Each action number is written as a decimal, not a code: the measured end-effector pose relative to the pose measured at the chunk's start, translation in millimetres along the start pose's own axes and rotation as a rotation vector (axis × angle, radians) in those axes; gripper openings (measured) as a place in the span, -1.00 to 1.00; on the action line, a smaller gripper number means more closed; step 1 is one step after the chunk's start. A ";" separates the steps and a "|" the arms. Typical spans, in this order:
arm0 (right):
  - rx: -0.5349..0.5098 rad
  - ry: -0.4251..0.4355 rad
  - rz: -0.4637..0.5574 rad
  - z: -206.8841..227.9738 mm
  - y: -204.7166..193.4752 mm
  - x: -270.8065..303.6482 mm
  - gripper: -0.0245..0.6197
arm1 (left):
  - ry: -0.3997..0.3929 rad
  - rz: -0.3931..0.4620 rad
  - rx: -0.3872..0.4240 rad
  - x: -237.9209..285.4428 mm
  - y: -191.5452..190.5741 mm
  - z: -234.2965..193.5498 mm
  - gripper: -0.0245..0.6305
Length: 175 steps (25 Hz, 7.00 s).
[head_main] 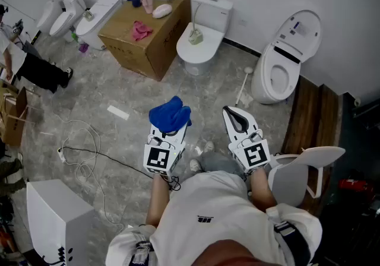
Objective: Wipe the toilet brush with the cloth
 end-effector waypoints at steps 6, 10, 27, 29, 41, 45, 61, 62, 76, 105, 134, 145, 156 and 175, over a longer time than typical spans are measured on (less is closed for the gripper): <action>-0.005 -0.005 0.015 -4.5 4.9 2.7 -0.93 | 0.006 -0.003 -0.003 -1.9 -4.1 -6.9 -0.46; 0.012 0.000 0.007 -1.0 -2.1 9.7 -0.93 | 0.004 -0.005 -0.001 5.8 -6.7 -11.2 -0.46; 0.031 0.050 -0.025 105.9 -40.7 136.0 -0.93 | 0.046 -0.039 -0.009 139.2 -26.5 -89.9 -0.46; 0.035 0.058 -0.029 121.2 -42.5 157.0 -0.93 | 0.055 -0.044 -0.015 159.6 -26.3 -103.9 -0.46; 0.050 0.124 -0.054 210.4 -61.1 256.2 -0.93 | 0.096 -0.075 -0.011 278.2 -28.0 -164.3 -0.46; 0.044 0.145 -0.066 230.9 -66.9 282.9 -0.93 | 0.110 -0.085 -0.017 303.4 -29.4 -179.7 -0.46; 0.060 0.118 -0.070 274.4 -81.5 388.6 -0.93 | 0.080 -0.086 -0.045 384.1 -44.1 -264.3 -0.47; 0.065 0.105 -0.072 277.7 -83.5 396.9 -0.93 | 0.065 -0.086 -0.046 391.4 -45.7 -271.7 -0.47; 0.105 -0.081 -0.178 319.7 -127.9 517.0 -0.93 | -0.149 -0.164 -0.044 493.7 -98.0 -381.2 -0.48; 0.177 -0.222 -0.386 380.5 -320.5 620.5 -0.93 | -0.346 -0.382 -0.059 625.6 -292.4 -443.9 -0.48; 0.238 -0.140 -0.484 407.6 -533.5 657.8 -0.91 | -0.322 -0.463 -0.064 697.3 -462.8 -422.7 -0.48; 0.164 -0.041 -0.566 402.0 -598.8 670.2 -0.85 | -0.317 -0.495 -0.052 711.3 -514.5 -419.7 -0.47; 0.163 0.048 -0.658 396.2 -643.4 691.2 -0.77 | -0.323 -0.517 -0.042 725.4 -539.9 -419.3 -0.44; 0.147 0.118 -0.705 387.9 -676.6 705.6 -0.76 | -0.381 -0.527 -0.046 753.3 -567.8 -409.1 -0.39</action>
Point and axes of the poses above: the fingertips, and each gripper's own axes: x forward along the fingers, z to its right, y out of its top, the point moved 1 cm from there along -x, backward along the fingers, and after that the axes turned 2 degrees about z, right-handed, at the moved point
